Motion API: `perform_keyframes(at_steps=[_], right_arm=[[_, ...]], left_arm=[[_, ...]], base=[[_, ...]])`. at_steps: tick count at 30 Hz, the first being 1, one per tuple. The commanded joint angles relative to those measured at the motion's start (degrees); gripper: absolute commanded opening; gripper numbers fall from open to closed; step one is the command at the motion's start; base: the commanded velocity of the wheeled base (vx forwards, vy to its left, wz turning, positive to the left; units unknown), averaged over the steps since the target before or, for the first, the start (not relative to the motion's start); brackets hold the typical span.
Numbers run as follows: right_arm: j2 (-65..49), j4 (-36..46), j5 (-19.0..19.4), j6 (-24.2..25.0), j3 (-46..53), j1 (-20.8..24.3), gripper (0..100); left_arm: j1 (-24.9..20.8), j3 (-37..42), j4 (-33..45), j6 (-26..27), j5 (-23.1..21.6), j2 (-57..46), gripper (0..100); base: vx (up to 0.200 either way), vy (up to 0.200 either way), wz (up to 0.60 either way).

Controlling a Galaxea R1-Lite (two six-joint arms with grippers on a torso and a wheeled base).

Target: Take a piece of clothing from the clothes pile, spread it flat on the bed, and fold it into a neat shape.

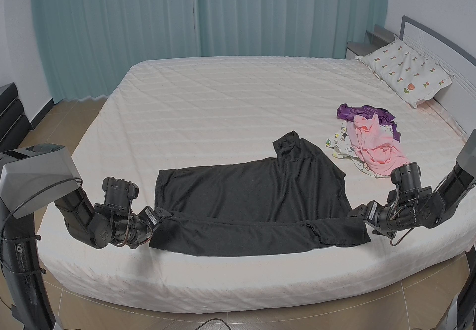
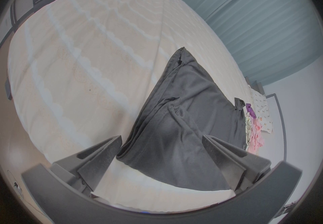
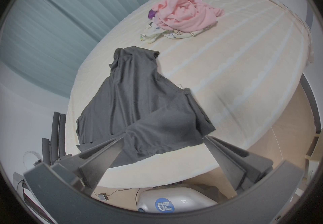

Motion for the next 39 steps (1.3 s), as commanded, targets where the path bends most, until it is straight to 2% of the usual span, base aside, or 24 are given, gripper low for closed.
perform_keyframes(at_steps=[1, 4, 9, 17, 18, 20, 21, 26, 33, 39], right_arm=[[1.89, -0.38, 0.43, 0.31, 0.88, -1.89, 100], [2.32, -0.82, 0.78, 0.22, 1.23, -2.68, 100], [2.68, -3.54, 3.6, 0.14, 2.37, -3.73, 100], [3.82, -9.61, 3.51, 0.22, 4.31, -2.94, 100], [4.17, -10.92, 3.51, 0.05, 4.84, -2.68, 100], [4.26, -11.1, 3.51, 0.05, 4.92, -2.59, 100], [4.43, -11.89, 3.42, 0.05, 5.36, -2.06, 100], [4.17, -11.98, 3.42, 0.05, 5.8, -1.62, 100], [3.91, -11.98, 3.42, 0.14, 5.8, -0.74, 100], [3.91, -11.98, 3.42, -0.13, 5.8, -0.74, 100]], left_arm=[[-0.05, 0.75, -1.74, 0.11, 0.1, 0.1, 100], [-0.05, 1.1, -3.06, 0.19, 0.19, 0.27, 100], [-0.05, 0.4, -4.55, 1.34, 0.01, 0.27, 100], [-0.66, -3.03, -3.5, 3.71, 0.01, 0.18, 100], [-0.66, -4.17, -2.7, 5.99, 0.01, 0.45, 100], [-0.75, -4.43, -2.53, 6.52, 0.01, 0.62, 100], [-0.66, -8.04, -0.95, 11.18, 0.01, 3.88, 100], [-1.19, -14.1, -0.16, 13.82, 0.19, 8.8, 100], [-1.81, -14.89, 1.43, 20.41, 0.98, 10.03, 100], [-1.37, -16.21, 1.51, 20.67, 1.33, 10.64, 100]], base=[[0.0, 0.0, 0.0], [0.0, 0.0, 0.0], [0.0, 0.0, 0.0], [0.0, 0.0, 0.0], [0.0, 0.0, 0.0], [0.0, 0.0, 0.0], [0.0, 0.0, 0.0], [0.0, 0.0, 0.0], [0.0, 0.0, 0.0], [0.0, 0.0, 0.0]])
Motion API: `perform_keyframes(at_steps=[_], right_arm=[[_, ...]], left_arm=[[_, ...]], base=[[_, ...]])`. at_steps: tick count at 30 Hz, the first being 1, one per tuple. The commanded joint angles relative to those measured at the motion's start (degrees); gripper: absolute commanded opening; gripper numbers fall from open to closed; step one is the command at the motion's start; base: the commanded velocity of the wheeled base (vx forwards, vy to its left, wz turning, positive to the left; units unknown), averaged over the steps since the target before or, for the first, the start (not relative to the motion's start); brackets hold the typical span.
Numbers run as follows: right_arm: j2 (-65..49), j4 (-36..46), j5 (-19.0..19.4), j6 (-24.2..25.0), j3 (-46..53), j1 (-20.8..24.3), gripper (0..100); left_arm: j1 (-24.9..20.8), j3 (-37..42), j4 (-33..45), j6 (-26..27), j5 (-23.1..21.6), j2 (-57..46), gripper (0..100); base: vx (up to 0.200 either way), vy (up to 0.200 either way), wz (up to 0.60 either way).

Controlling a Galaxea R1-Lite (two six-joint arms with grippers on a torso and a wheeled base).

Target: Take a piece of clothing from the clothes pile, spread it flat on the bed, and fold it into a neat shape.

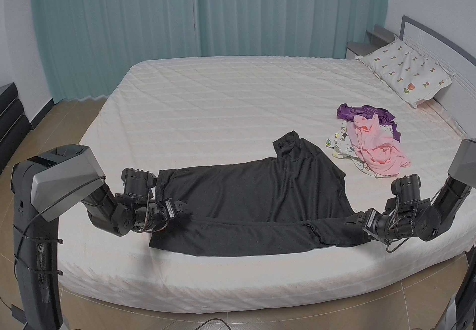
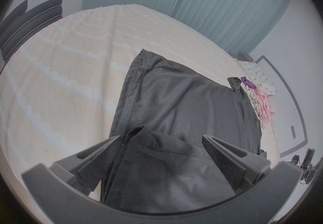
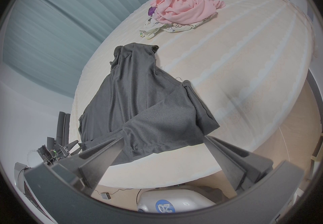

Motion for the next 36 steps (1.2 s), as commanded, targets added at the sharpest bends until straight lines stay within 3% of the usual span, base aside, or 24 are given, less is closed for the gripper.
perform_keyframes(at_steps=[1, 3, 4, 9, 15, 25, 30, 36], right_arm=[[-0.2, -0.01, 0.03, 0.07, 0.0, 0.11, 100], [-0.2, -0.01, 0.03, 0.07, 0.0, 0.02, 100], [-0.2, -0.01, 0.03, 0.07, 0.0, 0.02, 100], [0.06, -0.01, 0.03, -0.19, 0.0, 0.02, 100], [-0.12, -0.1, -0.06, -1.25, -0.26, 0.29, 100], [-0.12, -2.65, -0.06, -5.38, -2.29, 1.6, 100], [3.84, -1.5, -0.14, -10.57, -4.22, 0.9, 100], [8.32, -1.06, 0.47, -12.59, -9.41, -0.33, 100]], left_arm=[[0.09, -0.9, -0.07, 0.0, 0.05, 1.49, 100], [0.09, -1.34, 0.02, -0.09, 0.05, 1.49, 100], [0.09, -1.34, 0.02, -0.09, 0.05, 1.49, 0], [0.27, -0.9, -0.07, -0.27, 0.66, 1.23, 0], [2.29, -0.28, -0.16, -0.62, 5.67, 1.23, 0], [3.43, 1.92, -0.42, -9.14, 5.15, -1.58, 0], [3.08, 2.0, -0.42, -9.67, 4.97, -1.32, 0], [2.99, 2.0, -0.42, -10.99, 4.97, -1.41, 0]], base=[[0.0, 0.0, 0.0], [0.0, 0.0, 0.0], [0.0, 0.0, 0.0], [0.0, 0.0, 0.0], [0.0, 0.0, 0.0], [0.0, 0.0, 0.0], [0.0, 0.0, 0.0], [0.0, 0.0, 0.0]])
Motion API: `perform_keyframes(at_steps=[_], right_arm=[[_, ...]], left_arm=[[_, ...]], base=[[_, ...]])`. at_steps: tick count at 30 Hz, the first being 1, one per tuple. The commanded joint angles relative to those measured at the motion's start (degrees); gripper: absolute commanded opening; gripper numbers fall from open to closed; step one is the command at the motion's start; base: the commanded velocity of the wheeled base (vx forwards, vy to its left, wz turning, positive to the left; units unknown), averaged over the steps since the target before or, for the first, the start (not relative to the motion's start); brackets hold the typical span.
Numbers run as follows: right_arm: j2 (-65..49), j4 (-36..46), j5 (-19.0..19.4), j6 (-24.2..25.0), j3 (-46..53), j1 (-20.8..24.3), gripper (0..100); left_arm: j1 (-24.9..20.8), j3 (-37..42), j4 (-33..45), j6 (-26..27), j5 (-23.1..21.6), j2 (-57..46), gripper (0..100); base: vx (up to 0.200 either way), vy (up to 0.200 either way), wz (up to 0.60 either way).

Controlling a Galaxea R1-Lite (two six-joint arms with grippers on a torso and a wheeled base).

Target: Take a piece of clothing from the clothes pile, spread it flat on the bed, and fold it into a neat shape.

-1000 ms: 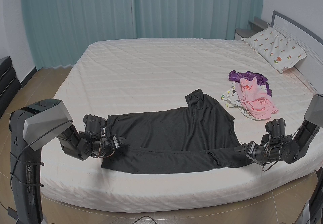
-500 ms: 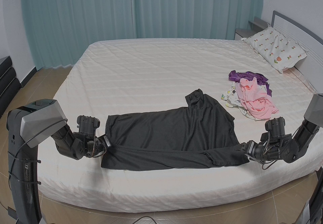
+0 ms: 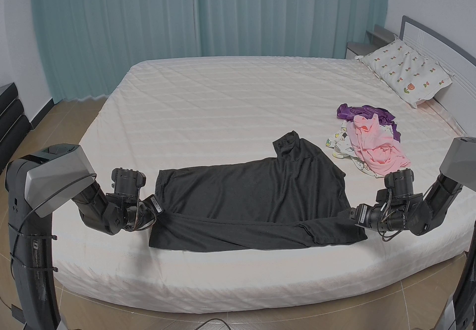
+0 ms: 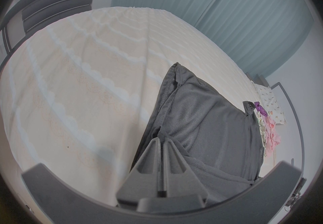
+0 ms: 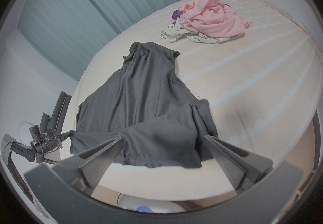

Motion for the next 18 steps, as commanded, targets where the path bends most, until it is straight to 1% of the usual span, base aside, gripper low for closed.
perform_keyframes(at_steps=[1, 5, 12, 15, 18], right_arm=[[5.66, 0.28, 0.32, -0.8, -4.97, -1.0, 100], [7.68, 0.28, 0.85, -0.62, -7.61, -1.0, 100], [8.12, 0.37, 1.38, -0.18, -7.26, -1.0, 100], [7.95, 0.28, 3.05, 0.08, -6.64, -1.09, 100], [8.3, 0.28, 3.49, 0.26, -6.64, -1.09, 100]], left_arm=[[-0.09, 0.11, -0.03, -1.17, 0.0, -0.52, 0], [0.09, 1.42, -0.12, -1.7, -1.06, -0.96, 0], [0.09, 2.48, -0.12, -1.79, -2.29, -2.02, 0], [0.09, 2.48, -0.12, -1.79, -2.29, -2.02, 0], [0.09, 2.48, -0.12, -1.79, -2.29, -2.02, 0]], base=[[0.0, 0.0, 0.0], [0.0, 0.0, 0.0], [0.0, 0.0, 0.0], [0.0, 0.0, 0.0], [0.0, 0.0, 0.0]])
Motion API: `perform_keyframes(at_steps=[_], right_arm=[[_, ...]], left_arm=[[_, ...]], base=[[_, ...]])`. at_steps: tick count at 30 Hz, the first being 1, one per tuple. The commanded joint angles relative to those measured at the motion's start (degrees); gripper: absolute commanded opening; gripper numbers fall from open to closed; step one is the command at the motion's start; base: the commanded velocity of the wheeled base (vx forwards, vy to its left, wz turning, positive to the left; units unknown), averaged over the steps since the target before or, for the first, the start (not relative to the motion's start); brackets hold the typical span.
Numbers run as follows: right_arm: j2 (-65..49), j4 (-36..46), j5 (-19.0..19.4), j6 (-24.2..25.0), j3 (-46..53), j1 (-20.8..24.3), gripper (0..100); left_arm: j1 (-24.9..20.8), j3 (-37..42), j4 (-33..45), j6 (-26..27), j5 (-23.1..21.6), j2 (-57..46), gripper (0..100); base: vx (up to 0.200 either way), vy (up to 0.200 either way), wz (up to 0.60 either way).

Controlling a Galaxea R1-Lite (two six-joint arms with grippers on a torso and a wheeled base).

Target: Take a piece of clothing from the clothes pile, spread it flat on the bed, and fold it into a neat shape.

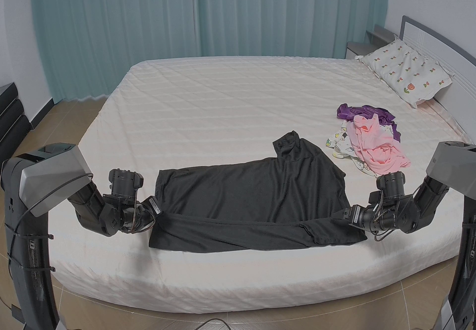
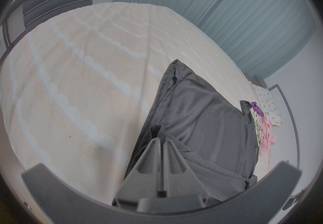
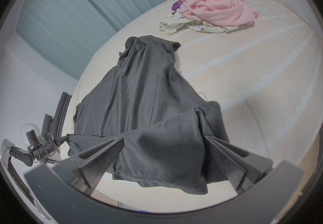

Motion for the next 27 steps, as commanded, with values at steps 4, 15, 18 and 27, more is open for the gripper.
perform_keyframes(at_steps=[4, 15, 18, 27], right_arm=[[2.34, -0.05, -0.23, 1.33, -1.64, 0.18, 0], [2.78, 0.83, -1.11, 4.05, -4.01, -2.72, 0], [1.55, 0.48, -1.11, 7.57, -3.92, -3.16, 0], [-0.82, -1.45, -0.58, 9.24, -3.22, -5.27, 0]], left_arm=[[-0.01, 0.05, 0.08, -0.03, 0.0, -0.26, 0], [-0.01, 0.05, 0.08, -0.12, 0.0, -0.17, 0], [-0.01, 0.05, 0.08, -0.12, 0.0, -0.17, 0], [0.25, -0.04, -0.01, -0.21, 0.09, 0.09, 0]], base=[[0.0, 0.0, 0.0], [0.0, 0.0, 0.0], [0.0, 0.0, 0.0], [0.0, 0.0, 0.0]])
